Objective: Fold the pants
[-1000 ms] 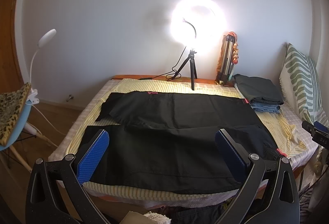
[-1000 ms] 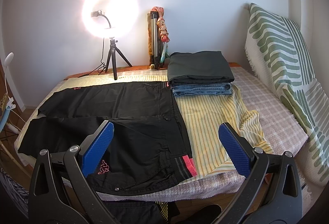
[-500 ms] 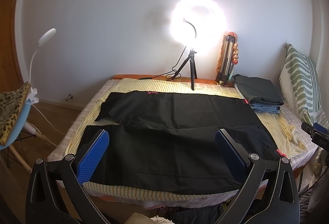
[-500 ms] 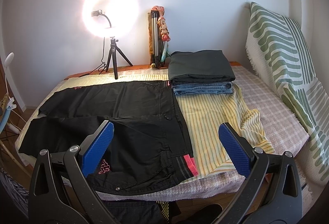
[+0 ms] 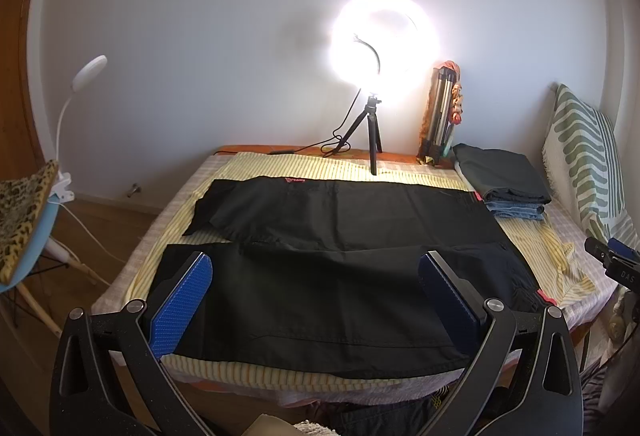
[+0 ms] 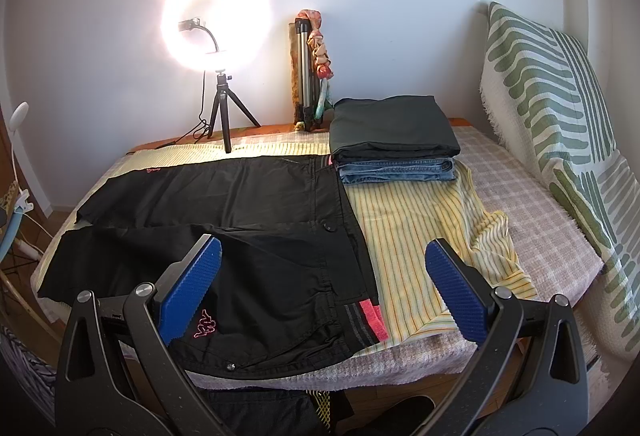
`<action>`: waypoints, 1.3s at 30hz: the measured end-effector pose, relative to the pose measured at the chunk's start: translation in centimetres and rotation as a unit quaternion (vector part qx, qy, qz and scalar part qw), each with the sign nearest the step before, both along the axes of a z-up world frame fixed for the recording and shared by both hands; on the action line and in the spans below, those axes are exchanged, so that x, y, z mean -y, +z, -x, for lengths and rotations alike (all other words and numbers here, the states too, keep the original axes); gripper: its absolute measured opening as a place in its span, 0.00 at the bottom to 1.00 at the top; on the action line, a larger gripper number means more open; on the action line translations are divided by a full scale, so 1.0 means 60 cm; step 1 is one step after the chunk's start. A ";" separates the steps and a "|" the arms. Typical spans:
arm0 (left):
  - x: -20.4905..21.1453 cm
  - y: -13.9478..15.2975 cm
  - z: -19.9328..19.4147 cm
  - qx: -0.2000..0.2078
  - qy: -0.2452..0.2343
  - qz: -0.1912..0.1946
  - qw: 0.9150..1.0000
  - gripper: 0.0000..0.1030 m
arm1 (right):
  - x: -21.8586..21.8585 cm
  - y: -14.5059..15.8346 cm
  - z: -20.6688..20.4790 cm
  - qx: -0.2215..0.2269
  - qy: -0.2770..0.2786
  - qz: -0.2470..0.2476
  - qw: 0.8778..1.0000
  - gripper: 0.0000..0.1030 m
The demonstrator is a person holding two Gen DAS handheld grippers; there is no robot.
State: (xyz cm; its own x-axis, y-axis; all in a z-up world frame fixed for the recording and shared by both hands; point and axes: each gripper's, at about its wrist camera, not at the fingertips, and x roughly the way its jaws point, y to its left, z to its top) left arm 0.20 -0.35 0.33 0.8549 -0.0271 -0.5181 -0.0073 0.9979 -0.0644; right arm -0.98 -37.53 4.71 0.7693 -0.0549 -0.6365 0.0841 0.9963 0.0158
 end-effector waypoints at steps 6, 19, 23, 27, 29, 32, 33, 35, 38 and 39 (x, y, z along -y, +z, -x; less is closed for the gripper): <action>0.000 0.000 0.000 0.000 -0.001 0.000 1.000 1.00 | 0.001 0.001 0.000 0.000 0.000 -0.001 1.000 1.00; -0.022 -0.005 -0.003 0.003 0.000 -0.020 1.000 1.00 | -0.008 -0.011 -0.001 -0.009 0.036 0.006 0.999 1.00; -0.034 -0.010 -0.007 -0.006 -0.013 -0.030 0.999 0.99 | -0.011 -0.013 -0.005 -0.021 0.074 0.020 0.997 1.00; -0.049 -0.020 -0.020 -0.016 -0.018 -0.028 0.999 0.99 | -0.019 -0.026 -0.011 -0.051 0.132 0.029 0.990 1.00; -0.057 -0.029 -0.028 -0.023 -0.021 -0.026 0.999 0.99 | -0.026 -0.039 -0.014 -0.070 0.162 0.040 0.984 1.00; -0.066 -0.044 -0.038 -0.030 -0.044 -0.016 0.998 0.99 | -0.040 -0.068 -0.018 -0.103 0.211 0.060 0.970 1.00; -0.068 -0.050 -0.040 -0.032 -0.054 -0.012 0.998 0.97 | -0.047 -0.079 -0.018 -0.114 0.228 0.068 0.964 0.99; -0.068 -0.060 -0.043 -0.042 -0.071 -0.015 0.996 0.94 | -0.060 -0.101 -0.015 -0.129 0.253 0.089 0.955 0.92; -0.063 -0.077 -0.050 -0.064 -0.089 -0.030 0.994 0.88 | -0.077 -0.126 -0.002 -0.128 0.294 0.113 0.941 0.91; -0.060 -0.080 -0.052 -0.070 -0.094 -0.034 0.992 0.86 | -0.083 -0.132 0.003 -0.126 0.308 0.119 0.936 0.91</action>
State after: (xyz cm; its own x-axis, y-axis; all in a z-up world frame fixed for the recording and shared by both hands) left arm 3.33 3.27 -4.49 0.7570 -0.1398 -0.6383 0.1755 0.9844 -0.0075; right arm -1.13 -32.56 -3.22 0.5291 0.1857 -0.8280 -0.5354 0.8301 -0.1559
